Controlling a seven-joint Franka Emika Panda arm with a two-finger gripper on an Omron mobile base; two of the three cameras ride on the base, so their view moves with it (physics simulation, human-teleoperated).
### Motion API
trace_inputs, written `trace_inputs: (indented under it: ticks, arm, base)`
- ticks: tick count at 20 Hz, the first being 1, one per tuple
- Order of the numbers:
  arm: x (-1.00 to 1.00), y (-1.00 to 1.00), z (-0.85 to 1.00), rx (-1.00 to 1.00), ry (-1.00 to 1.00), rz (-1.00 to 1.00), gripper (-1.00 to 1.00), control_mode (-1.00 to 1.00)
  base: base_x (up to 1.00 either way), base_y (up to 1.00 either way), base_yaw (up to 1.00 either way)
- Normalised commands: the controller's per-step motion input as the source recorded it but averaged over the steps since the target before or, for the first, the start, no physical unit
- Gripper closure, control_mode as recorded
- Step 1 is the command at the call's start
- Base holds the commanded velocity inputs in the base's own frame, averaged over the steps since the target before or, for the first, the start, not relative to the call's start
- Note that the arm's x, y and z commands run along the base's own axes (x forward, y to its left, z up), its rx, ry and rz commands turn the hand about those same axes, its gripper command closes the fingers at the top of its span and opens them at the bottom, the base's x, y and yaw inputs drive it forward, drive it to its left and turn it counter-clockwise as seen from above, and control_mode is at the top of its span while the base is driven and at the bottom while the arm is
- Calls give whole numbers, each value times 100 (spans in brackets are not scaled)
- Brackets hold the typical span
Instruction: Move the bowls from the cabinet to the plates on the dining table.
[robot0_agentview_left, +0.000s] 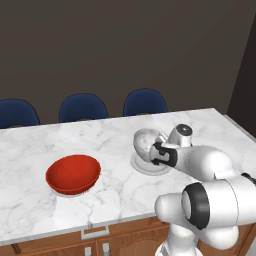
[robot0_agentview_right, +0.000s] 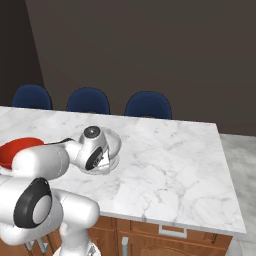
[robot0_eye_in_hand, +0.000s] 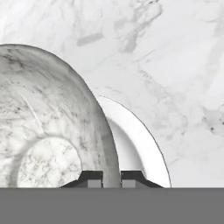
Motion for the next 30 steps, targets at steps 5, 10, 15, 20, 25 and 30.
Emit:
trace_inputs:
  ticks: [5, 10, 15, 20, 25, 30]
  arm:
    - [-19, -5, -9, -2, 17, 0, 100, -100]
    - [-22, 6, 36, 0, 9, 0, 100, -100]
    - [-24, 8, 27, 0, 3, 1, 100, -100]
    - [-17, -1, -28, -8, -1, 1, 100, -100]
    - [-2, 5, -36, -12, -5, 1, 100, -100]
    - [0, 6, -30, -10, -12, 2, 100, -100]
  base:
    - [0, 0, 0]
    - [0, 0, 0]
    - [0, 0, 0]
    - [0, 0, 0]
    - [0, 0, 0]
    - [0, 0, 0]
